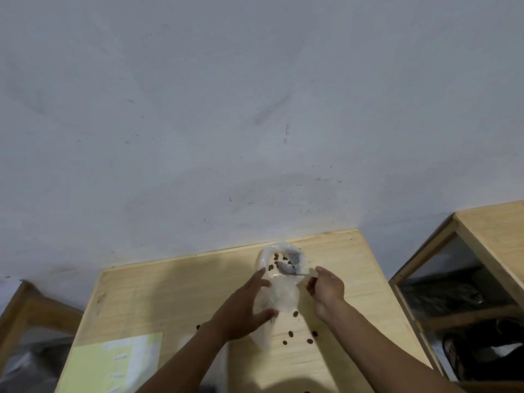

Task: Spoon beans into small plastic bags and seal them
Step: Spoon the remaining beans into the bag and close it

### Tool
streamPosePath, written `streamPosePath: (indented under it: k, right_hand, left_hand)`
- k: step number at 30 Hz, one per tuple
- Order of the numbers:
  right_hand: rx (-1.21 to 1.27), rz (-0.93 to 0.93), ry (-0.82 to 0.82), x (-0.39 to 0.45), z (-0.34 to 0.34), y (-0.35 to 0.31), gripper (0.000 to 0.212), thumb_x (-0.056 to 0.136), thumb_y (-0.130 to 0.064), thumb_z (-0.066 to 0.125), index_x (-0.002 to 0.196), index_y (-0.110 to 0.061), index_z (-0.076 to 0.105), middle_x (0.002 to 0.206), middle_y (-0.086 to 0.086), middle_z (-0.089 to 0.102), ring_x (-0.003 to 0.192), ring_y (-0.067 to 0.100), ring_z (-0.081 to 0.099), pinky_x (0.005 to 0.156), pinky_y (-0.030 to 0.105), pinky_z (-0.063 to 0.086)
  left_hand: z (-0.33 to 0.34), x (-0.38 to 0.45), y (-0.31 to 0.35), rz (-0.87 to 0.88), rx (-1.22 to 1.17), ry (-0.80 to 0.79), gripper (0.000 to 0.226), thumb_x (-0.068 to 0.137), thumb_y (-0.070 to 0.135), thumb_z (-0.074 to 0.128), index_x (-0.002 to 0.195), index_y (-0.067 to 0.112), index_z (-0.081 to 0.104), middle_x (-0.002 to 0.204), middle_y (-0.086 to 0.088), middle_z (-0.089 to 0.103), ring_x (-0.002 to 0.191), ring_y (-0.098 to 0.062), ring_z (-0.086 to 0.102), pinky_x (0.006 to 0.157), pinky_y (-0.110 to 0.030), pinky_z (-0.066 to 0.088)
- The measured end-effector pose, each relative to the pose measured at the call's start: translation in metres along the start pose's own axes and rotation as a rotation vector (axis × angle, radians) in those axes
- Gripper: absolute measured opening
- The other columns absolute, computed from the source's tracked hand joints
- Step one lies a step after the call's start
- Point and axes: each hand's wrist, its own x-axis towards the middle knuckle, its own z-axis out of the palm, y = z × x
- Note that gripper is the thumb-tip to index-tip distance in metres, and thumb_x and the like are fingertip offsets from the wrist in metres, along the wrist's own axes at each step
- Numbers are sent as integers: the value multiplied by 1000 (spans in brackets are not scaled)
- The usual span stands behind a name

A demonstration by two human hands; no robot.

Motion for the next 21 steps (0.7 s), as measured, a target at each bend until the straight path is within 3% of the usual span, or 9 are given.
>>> streamPosePath:
  k: [3,5,8,12,18,21]
  right_hand:
    - [283,103,73,-2,11,-7,20,99,-3,45,114,-9,56,74,10,49,54,17,41,42,21,45]
    - [389,60,65,-3,15,-11,26,99,-6,44,123,-4,55,72,8,49,55,16,44,47,19,48]
    - [415,-29,37,-4,17,-12,32,101,-7,41,131,-6,53,73,8,50,59,16,49,62,22,51]
    - [442,-59,8,-10,9,-12,31,102,-8,40,129,-6,54,75,9,52,63,16,51,57,18,55]
    - [667,234,27,-2,-14,-11,35,101,-5,37,134,-9,48,87,13,53,69,18,55,51,25,58]
    - [628,190,11,-4,-14,-12,23,101,-6,41,121,-9,52,84,12,51,67,18,53,48,22,57]
  left_hand:
    - [-1,-1,2,22,17,-11,96,80,65,59,153,28,9,145,21,40,127,-11,47,107,-36,41]
    - [-3,-2,3,27,14,3,93,80,65,59,153,28,15,146,20,39,128,-11,47,106,-33,40]
    - [-7,0,5,25,15,21,90,80,66,60,151,29,20,148,20,38,129,-9,46,105,-30,40]
    - [-10,3,10,45,26,21,90,80,64,61,151,26,20,147,19,39,130,-9,45,106,-31,40]
    - [-9,1,10,20,85,-21,94,81,62,60,154,25,13,143,21,42,125,-12,49,103,-31,41]
    - [-7,-1,9,-1,105,-52,91,77,69,55,151,27,21,149,17,38,128,-15,48,104,-34,41]
